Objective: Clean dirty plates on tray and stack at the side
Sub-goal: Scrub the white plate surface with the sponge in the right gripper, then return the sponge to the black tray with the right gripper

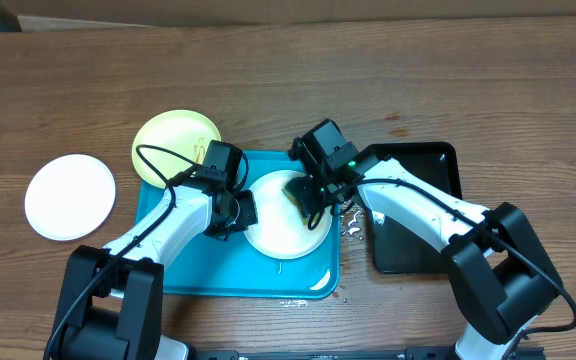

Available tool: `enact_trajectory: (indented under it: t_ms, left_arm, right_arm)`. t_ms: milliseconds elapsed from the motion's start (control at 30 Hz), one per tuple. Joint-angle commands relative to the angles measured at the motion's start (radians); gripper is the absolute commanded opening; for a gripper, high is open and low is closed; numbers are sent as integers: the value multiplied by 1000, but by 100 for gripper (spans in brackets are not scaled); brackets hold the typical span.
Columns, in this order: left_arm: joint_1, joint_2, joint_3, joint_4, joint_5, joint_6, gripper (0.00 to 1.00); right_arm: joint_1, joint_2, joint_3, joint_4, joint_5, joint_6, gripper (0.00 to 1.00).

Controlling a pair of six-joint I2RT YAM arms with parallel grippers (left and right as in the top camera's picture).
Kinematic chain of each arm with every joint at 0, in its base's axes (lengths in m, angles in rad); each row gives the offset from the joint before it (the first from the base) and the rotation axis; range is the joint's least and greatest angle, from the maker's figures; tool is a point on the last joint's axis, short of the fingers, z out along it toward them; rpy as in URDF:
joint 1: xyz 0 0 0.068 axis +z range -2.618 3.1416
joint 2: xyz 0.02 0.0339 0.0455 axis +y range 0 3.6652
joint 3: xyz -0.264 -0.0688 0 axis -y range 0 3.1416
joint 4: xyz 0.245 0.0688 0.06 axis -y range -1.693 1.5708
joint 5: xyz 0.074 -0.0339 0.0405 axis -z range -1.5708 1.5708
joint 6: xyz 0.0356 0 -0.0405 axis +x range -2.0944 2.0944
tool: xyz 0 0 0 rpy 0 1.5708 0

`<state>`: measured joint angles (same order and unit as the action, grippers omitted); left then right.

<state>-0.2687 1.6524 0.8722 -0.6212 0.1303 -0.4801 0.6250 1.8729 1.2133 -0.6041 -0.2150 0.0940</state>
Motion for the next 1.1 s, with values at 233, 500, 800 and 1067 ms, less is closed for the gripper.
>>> enact_trajectory:
  t_ms: [233, 500, 800, 1067]
  left_arm:
    - [0, 14, -5, 1, -30, -14, 4]
    - [0, 14, -5, 0, -29, -14, 4]
    - [0, 14, -5, -2, -31, -13, 4]
    - [0, 14, -5, -7, -36, 15, 4]
  right_arm:
    - [14, -25, -137, 30, -22, -16, 4]
    - [73, -25, -185, 164, -195, 87, 4]
    - [23, -85, -81, 183, -232, 97, 4]
    - [-148, -273, -45, 14, -224, 61, 4]
